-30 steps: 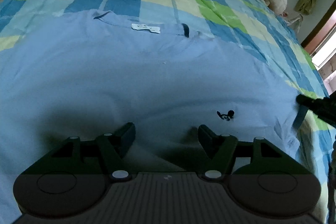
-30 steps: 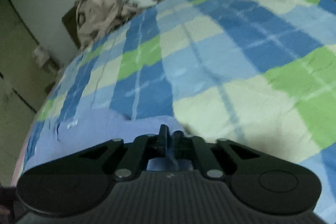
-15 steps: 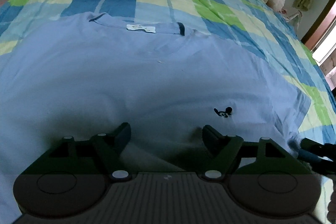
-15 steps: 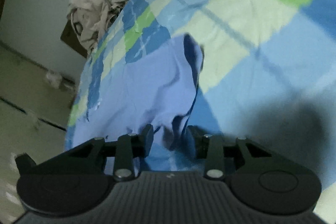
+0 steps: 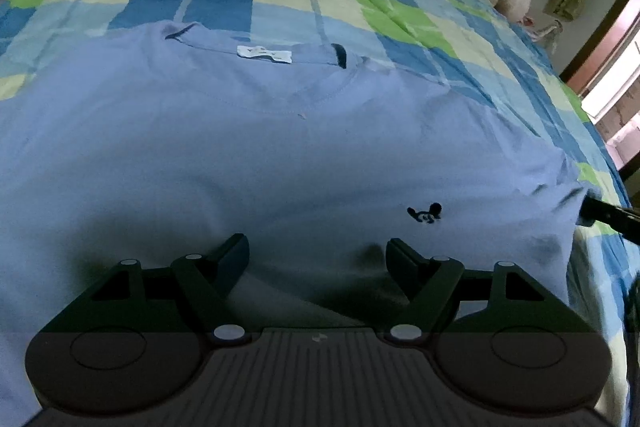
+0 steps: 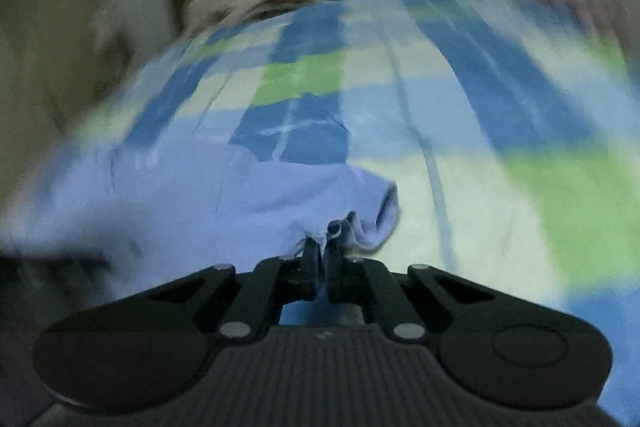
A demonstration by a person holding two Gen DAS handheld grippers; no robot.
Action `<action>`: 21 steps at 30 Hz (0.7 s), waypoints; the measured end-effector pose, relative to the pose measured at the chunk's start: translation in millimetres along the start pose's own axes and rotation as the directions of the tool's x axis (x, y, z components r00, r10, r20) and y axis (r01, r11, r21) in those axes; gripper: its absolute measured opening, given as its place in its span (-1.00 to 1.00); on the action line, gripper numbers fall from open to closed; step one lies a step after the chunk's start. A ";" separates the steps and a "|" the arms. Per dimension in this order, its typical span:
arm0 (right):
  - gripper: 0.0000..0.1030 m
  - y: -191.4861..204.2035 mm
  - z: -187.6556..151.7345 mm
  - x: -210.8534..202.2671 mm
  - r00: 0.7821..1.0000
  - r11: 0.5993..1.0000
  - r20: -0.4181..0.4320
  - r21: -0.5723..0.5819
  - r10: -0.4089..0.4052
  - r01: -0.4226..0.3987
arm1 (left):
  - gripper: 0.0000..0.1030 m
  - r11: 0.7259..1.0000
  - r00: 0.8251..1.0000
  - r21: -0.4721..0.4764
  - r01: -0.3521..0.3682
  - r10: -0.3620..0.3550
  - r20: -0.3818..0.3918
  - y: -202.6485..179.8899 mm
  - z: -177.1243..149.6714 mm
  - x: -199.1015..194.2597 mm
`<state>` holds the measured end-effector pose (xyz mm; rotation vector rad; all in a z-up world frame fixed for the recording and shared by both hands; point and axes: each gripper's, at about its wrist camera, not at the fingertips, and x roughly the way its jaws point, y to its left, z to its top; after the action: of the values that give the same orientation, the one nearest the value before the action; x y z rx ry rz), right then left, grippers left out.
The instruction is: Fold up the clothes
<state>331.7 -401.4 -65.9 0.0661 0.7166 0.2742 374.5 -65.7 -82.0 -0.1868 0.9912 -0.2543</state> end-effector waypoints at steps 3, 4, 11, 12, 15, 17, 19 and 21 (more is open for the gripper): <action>-0.94 -11.2 -27.3 17.0 0.990 0.997 -0.130 0.069 0.044 -0.035 | 0.57 1.000 1.000 0.005 -0.003 0.003 -0.001 -1.1 -0.5 -1.5; -0.93 -13.6 -35.2 18.9 0.988 0.995 -0.148 0.090 0.051 -0.038 | 0.57 1.000 1.000 0.003 -0.002 0.002 -0.003 -0.8 -0.1 -2.1; -0.40 -36.4 -44.5 -7.7 0.992 0.948 -0.113 0.317 0.062 -0.023 | 0.59 0.999 1.000 -0.030 0.018 -0.018 0.000 1.8 0.8 -15.9; -0.31 -42.0 -42.9 -11.1 0.993 0.937 -0.100 0.349 0.067 -0.028 | 0.59 0.999 1.000 -0.031 0.021 -0.021 0.003 1.2 -0.1 -18.5; -0.24 -61.2 -41.2 -13.5 0.994 0.869 -0.055 0.491 0.098 -0.059 | 0.59 0.999 1.000 -0.030 0.029 -0.029 0.008 0.2 -4.3 -25.6; -0.19 -68.0 -43.1 -6.0 0.992 0.807 -0.023 0.585 0.123 -0.086 | 0.60 0.999 1.000 -0.025 0.025 -0.025 0.003 0.4 -6.7 -26.4; -0.11 -71.6 -43.9 0.2 0.991 0.771 -0.006 0.629 0.135 -0.101 | 0.60 1.000 1.000 -0.017 0.007 -0.007 -0.009 2.0 -9.3 -23.5; -0.12 -70.3 -44.5 12.6 0.989 0.736 0.010 0.667 0.150 -0.118 | 0.60 1.000 1.000 -0.007 -0.003 0.003 -0.014 4.3 -11.7 -21.5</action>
<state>327.4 -467.1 -118.2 0.8096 0.8291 0.1430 353.9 -55.8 -72.2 -0.1906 1.0061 -0.2497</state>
